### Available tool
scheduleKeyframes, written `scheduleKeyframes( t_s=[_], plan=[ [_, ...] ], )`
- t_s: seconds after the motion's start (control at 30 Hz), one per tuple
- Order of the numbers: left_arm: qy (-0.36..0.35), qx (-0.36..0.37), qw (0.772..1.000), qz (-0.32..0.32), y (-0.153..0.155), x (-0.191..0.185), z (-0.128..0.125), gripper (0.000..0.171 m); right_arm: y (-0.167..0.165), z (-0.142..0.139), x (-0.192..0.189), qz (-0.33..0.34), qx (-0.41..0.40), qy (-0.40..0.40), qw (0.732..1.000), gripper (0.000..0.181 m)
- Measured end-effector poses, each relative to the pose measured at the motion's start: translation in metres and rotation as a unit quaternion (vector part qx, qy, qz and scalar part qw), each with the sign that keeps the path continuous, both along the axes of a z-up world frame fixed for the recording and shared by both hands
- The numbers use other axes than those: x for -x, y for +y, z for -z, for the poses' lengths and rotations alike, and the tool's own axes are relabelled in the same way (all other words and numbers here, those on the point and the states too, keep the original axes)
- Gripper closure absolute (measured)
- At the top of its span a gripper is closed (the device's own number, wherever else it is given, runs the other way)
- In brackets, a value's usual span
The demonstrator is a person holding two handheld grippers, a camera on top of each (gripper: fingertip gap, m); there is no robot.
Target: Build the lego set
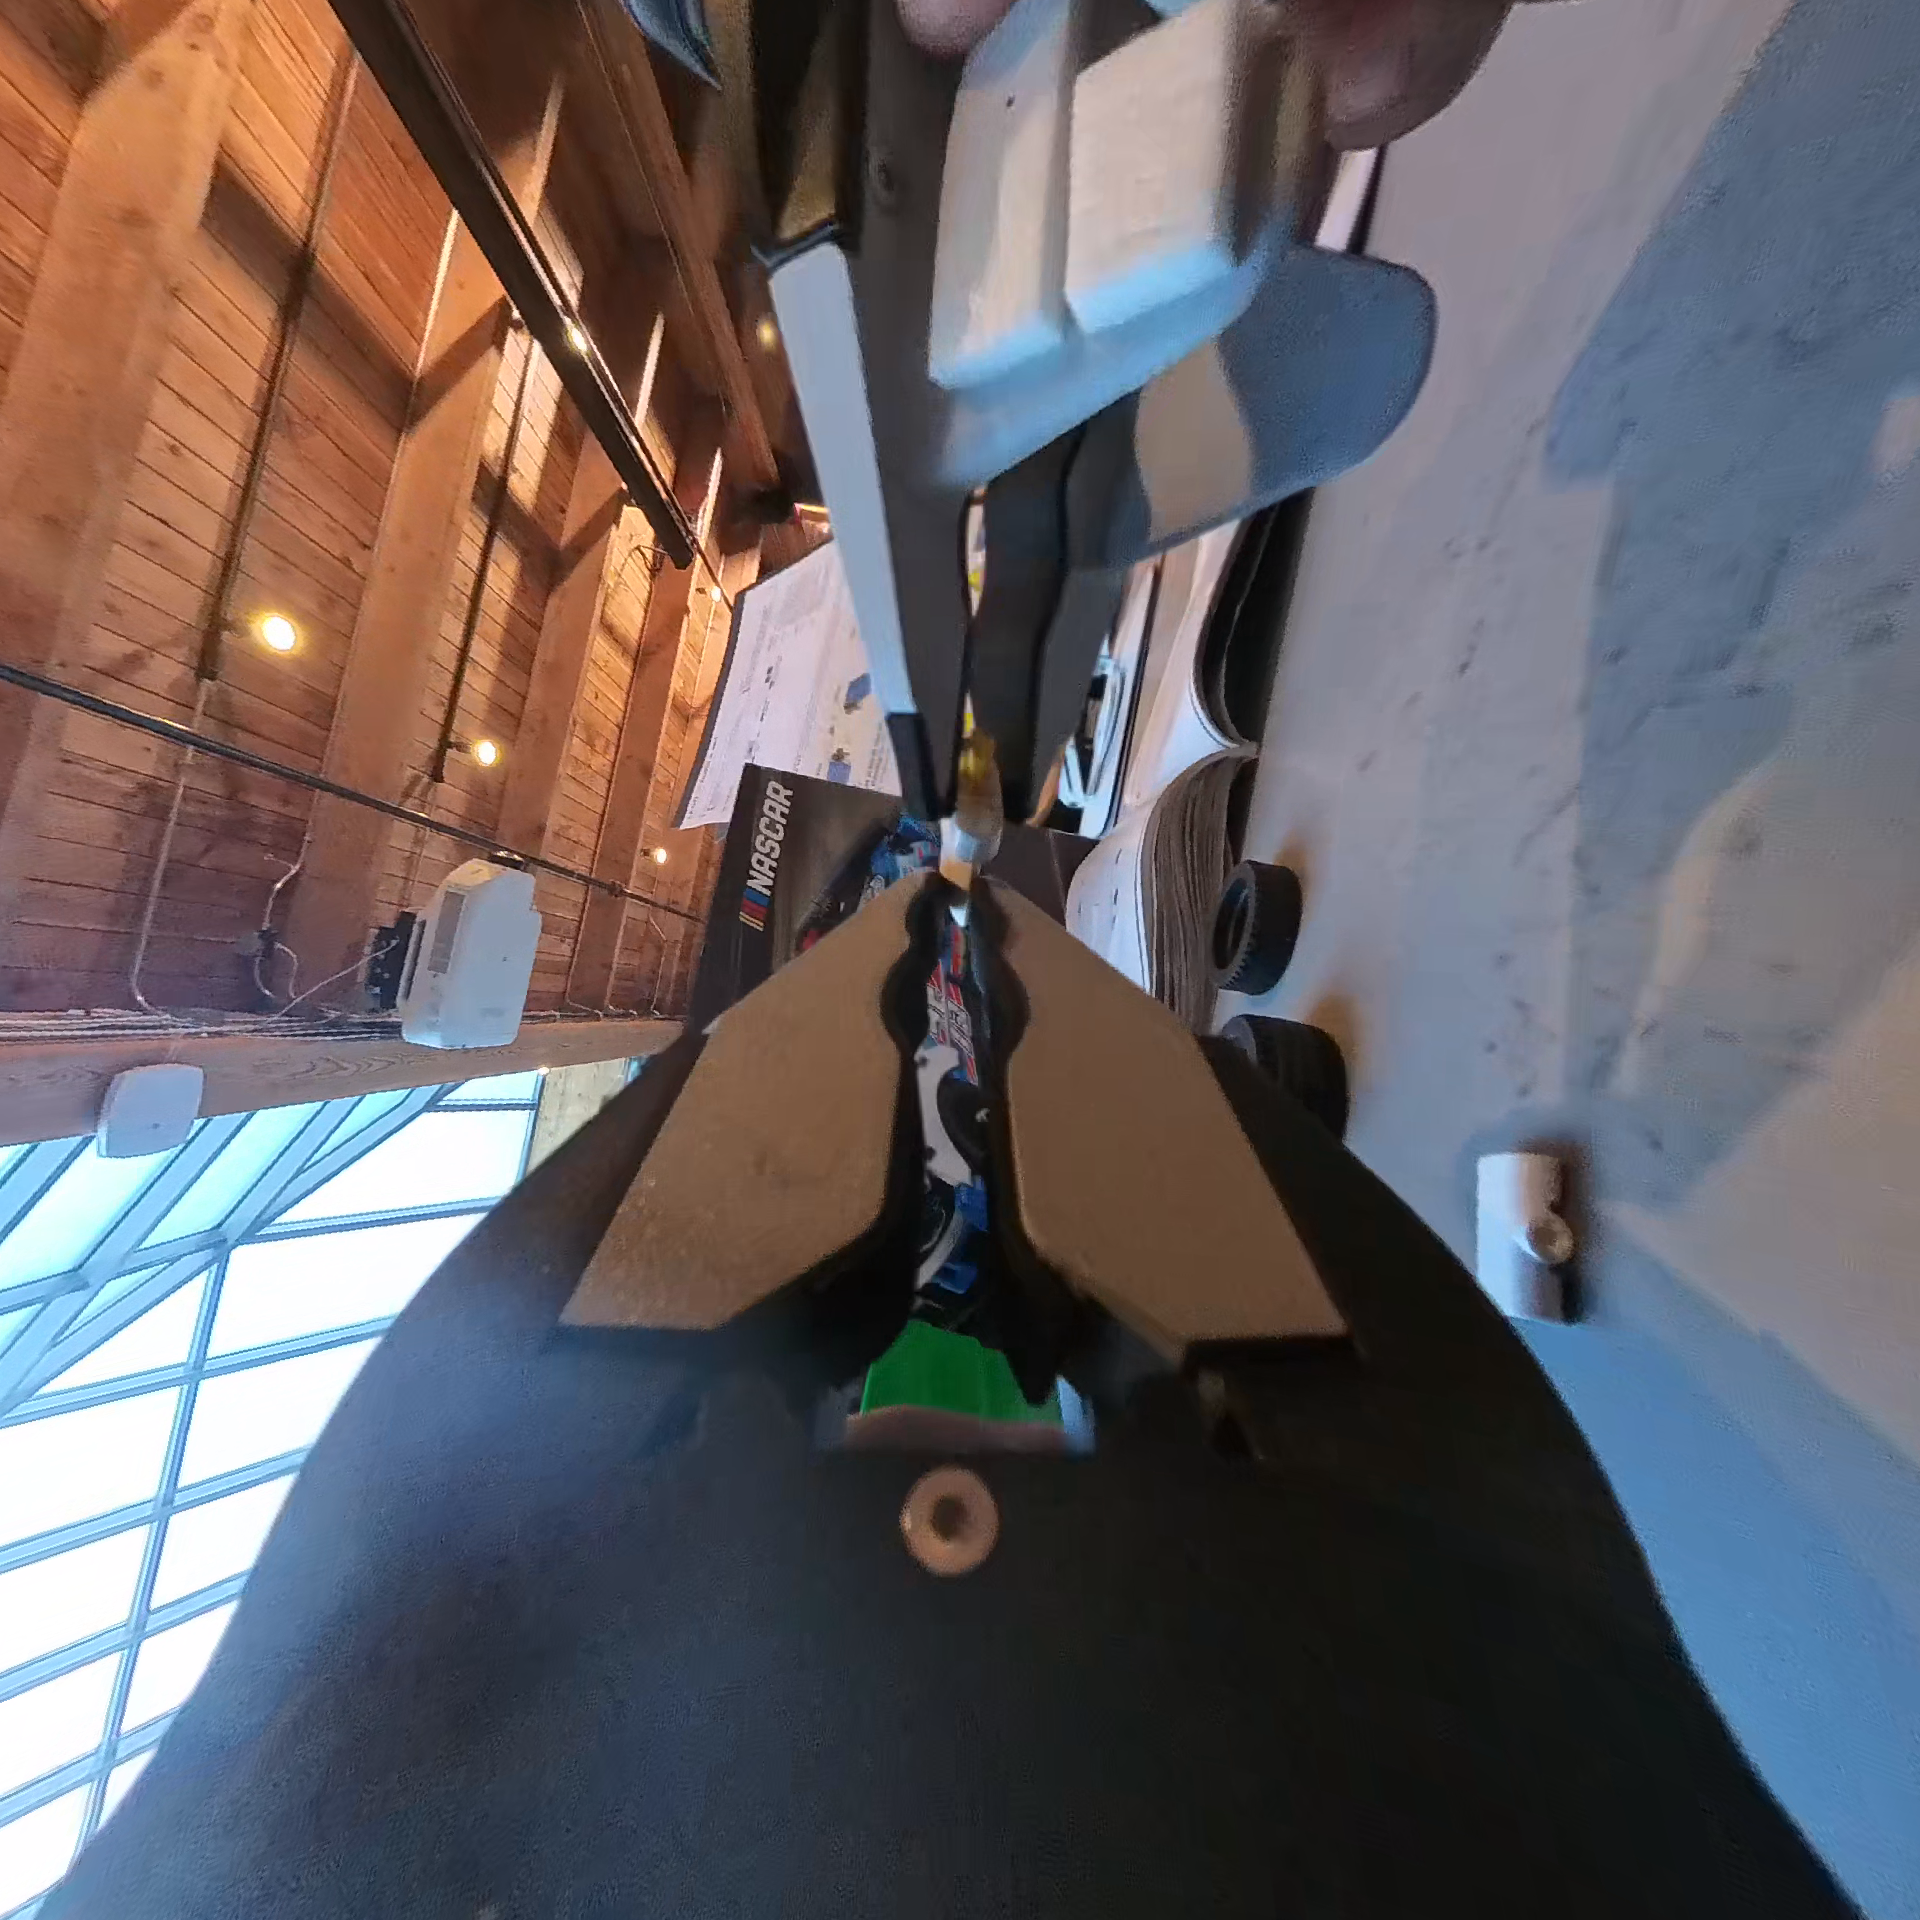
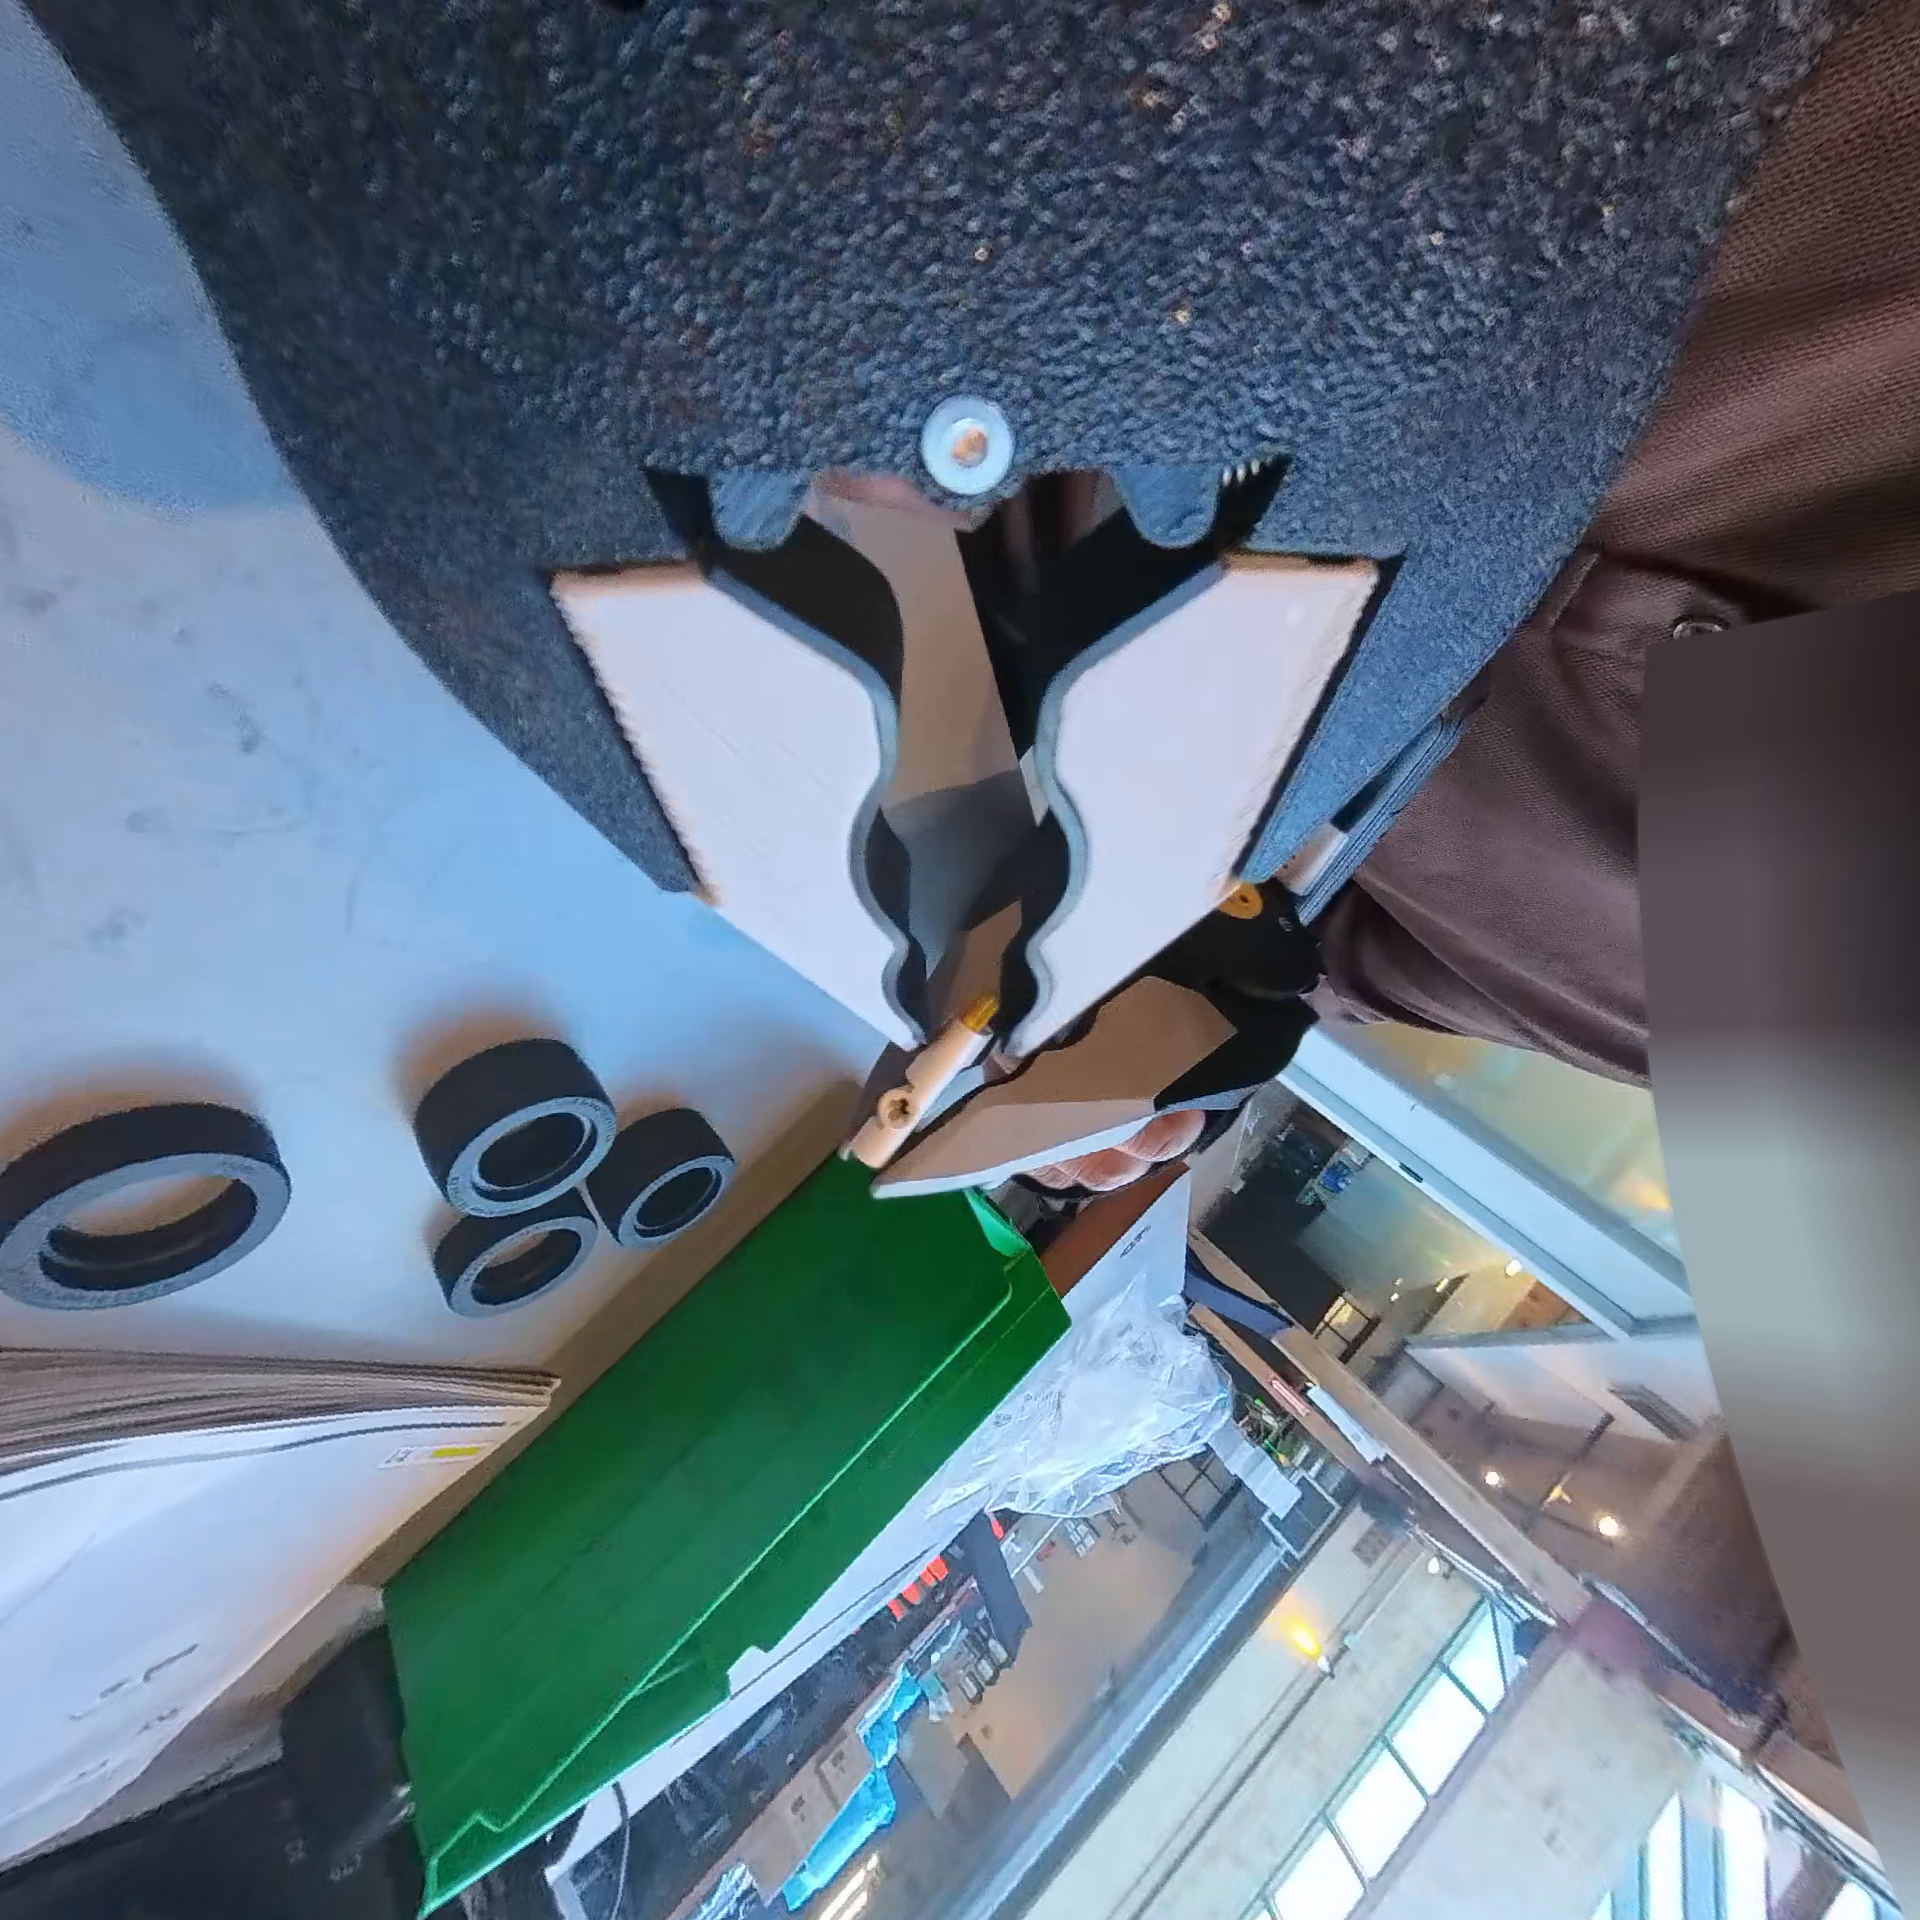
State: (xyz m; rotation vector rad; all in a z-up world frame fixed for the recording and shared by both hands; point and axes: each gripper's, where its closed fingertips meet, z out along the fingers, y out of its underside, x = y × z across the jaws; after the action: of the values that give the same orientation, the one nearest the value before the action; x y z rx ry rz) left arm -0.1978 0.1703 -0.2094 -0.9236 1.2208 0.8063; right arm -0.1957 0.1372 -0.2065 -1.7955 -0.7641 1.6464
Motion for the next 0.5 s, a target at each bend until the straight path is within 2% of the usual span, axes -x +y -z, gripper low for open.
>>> scheduleKeyframes(
  t_s=[0.17,0.33,0.5],
  plan=[
    [0.011,0.044,0.999,0.002,-0.001,0.002,0.013,0.169,0.000,0.016,0.002,-0.008,-0.049,-0.059,0.997,0.171],
    [0.027,0.051,0.998,0.001,-0.004,0.006,0.021,0.168,-0.002,0.023,0.004,-0.014,-0.100,-0.110,0.989,0.171],
    [0.020,0.046,0.999,0.010,-0.012,0.013,0.020,0.168,-0.011,0.023,0.011,-0.074,-0.063,-0.078,0.992,0.169]
  ],
)
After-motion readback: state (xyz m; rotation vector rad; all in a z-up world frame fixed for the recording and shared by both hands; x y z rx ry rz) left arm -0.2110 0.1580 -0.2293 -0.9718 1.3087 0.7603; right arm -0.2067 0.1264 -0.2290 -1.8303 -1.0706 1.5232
